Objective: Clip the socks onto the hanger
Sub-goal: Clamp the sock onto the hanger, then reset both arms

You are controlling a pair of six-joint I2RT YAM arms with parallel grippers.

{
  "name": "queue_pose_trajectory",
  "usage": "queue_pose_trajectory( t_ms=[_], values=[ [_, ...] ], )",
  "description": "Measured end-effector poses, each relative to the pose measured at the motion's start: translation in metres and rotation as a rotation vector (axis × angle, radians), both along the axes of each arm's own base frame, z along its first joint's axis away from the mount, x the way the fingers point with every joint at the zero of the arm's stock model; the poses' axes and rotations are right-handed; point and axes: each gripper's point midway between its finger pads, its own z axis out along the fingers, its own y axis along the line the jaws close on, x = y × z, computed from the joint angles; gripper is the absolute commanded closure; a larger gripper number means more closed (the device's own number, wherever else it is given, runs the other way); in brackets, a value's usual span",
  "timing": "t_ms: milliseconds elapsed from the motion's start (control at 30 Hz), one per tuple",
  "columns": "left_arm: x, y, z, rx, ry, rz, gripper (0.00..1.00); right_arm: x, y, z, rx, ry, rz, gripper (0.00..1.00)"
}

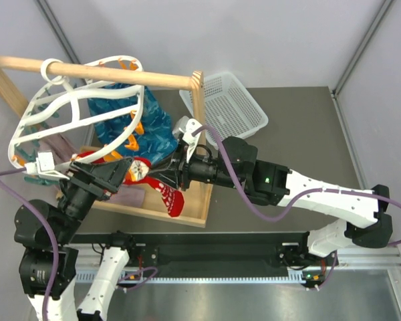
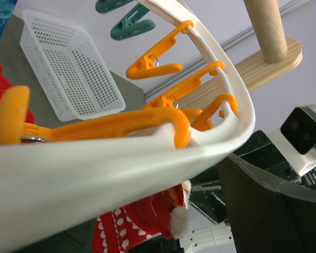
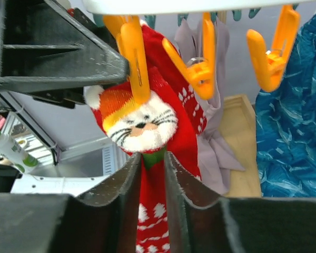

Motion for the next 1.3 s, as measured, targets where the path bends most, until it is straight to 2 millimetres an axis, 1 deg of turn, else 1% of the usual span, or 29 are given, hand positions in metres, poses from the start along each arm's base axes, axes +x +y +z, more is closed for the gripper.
queue_pose_trajectory(
  t_ms=[33,67,133,200,267,400,533,667,833,900,1000,1100,1167,1300],
  values=[
    [-0.002,0.0,0.0,0.008,-0.008,-0.002,0.08,0.001,0.0,-0.001,-0.005,0.0,-0.003,0.74],
    [-0.005,0.0,0.0,0.016,-0.013,-0.006,0.07,0.001,0.0,-0.003,-0.011,0.002,-0.007,0.7],
    [-0.011,-0.001,-0.002,0.038,-0.02,-0.012,0.05,0.004,-0.001,-0.007,-0.019,0.005,-0.019,0.69],
    [-0.017,-0.001,-0.005,0.064,-0.023,-0.018,0.05,0.007,-0.001,-0.015,-0.037,0.01,-0.033,0.67],
    [-0.023,0.0,-0.008,0.096,-0.022,-0.02,0.06,0.009,-0.003,-0.029,-0.068,0.02,-0.05,0.64],
    [-0.039,0.003,-0.011,0.185,-0.032,-0.024,0.07,0.011,-0.013,-0.065,-0.139,0.047,-0.077,0.63],
    [-0.056,0.005,-0.011,0.267,-0.061,-0.033,0.09,0.011,-0.028,-0.088,-0.182,0.074,-0.101,0.59],
    [-0.069,0.008,-0.014,0.333,-0.067,-0.034,0.11,0.01,-0.046,-0.097,-0.188,0.092,-0.126,0.57],
    [-0.07,0.009,-0.029,0.373,-0.025,-0.049,0.11,0.008,-0.065,-0.102,-0.178,0.111,-0.152,0.55],
    [-0.07,0.005,-0.034,0.379,-0.015,-0.078,0.11,0.008,-0.072,-0.108,-0.182,0.119,-0.165,0.56],
    [-0.071,-0.008,-0.045,0.373,0.0,-0.169,0.14,0.008,-0.081,-0.122,-0.202,0.132,-0.181,0.55],
    [-0.072,-0.024,-0.059,0.35,0.017,-0.283,0.15,0.009,-0.089,-0.144,-0.241,0.151,-0.204,0.55],
    [-0.072,-0.033,-0.067,0.333,0.033,-0.349,0.15,0.009,-0.094,-0.162,-0.27,0.167,-0.218,0.55],
    [-0.065,-0.045,-0.087,0.307,0.068,-0.452,0.17,0.009,-0.109,-0.202,-0.326,0.212,-0.254,0.55]
  ],
)
